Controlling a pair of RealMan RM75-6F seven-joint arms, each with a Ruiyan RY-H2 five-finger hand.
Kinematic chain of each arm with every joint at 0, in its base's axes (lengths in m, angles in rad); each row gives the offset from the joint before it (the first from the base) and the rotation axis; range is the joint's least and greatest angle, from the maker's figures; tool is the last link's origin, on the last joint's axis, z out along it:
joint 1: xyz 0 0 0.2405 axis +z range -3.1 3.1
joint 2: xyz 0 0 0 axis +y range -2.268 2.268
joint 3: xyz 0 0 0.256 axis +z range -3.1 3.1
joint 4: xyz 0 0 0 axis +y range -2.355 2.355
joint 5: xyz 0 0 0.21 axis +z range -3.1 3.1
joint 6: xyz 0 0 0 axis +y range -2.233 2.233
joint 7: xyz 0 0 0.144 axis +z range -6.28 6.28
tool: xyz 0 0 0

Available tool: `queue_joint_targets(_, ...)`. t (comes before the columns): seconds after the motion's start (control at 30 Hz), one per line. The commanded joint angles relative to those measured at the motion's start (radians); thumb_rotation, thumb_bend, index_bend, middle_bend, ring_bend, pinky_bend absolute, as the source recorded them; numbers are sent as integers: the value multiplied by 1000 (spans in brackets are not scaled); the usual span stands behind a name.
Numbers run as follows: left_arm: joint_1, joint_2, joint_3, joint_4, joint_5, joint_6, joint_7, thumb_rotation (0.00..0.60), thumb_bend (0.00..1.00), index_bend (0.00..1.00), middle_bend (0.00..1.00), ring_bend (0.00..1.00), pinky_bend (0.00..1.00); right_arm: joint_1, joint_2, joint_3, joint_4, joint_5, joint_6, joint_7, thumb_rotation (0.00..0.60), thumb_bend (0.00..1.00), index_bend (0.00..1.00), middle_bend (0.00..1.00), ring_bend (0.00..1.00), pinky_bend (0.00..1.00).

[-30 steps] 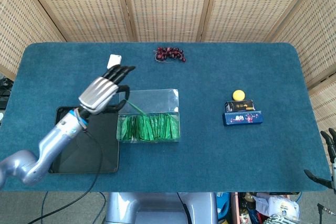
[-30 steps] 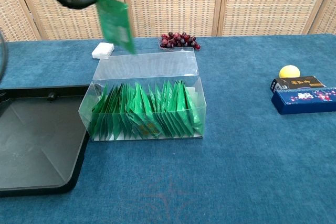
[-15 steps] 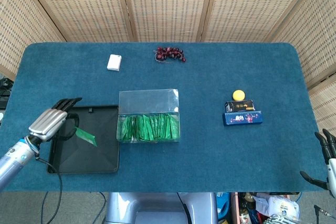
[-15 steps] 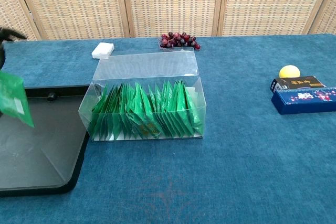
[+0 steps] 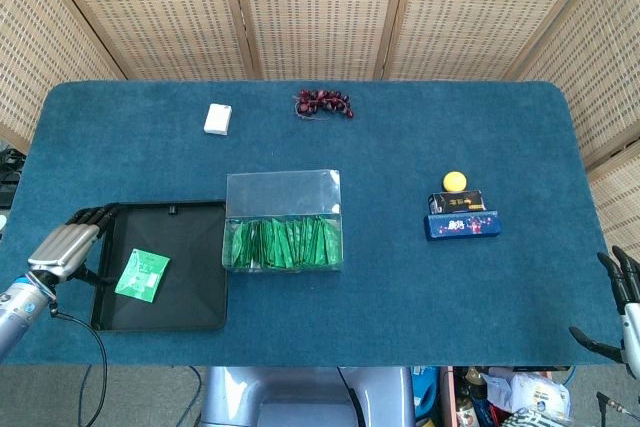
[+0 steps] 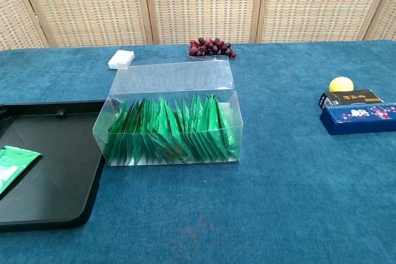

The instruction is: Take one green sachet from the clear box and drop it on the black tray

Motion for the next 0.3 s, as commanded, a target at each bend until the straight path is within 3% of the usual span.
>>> queue_joint_targets(0.03, 153, -78, -45, 2, 75, 366, 32, 600, 68, 0, 0, 0, 0, -2, 2, 0, 1, -5, 6, 5, 600, 0, 0, 0, 0, 0)
queue_joint_targets(0.17, 244, -136, -39, 24, 151, 557, 99, 600, 68, 0, 0, 0, 0, -6, -3, 5, 10, -9, 25, -11, 600, 0, 0, 0, 0, 0)
queue_joint_targets(0.3, 299, -172, -34, 5, 170, 641, 150, 600, 68, 0, 0, 0, 0, -10, -15, 12, 20, -14, 50, -30, 600, 0, 0, 0, 0, 0)
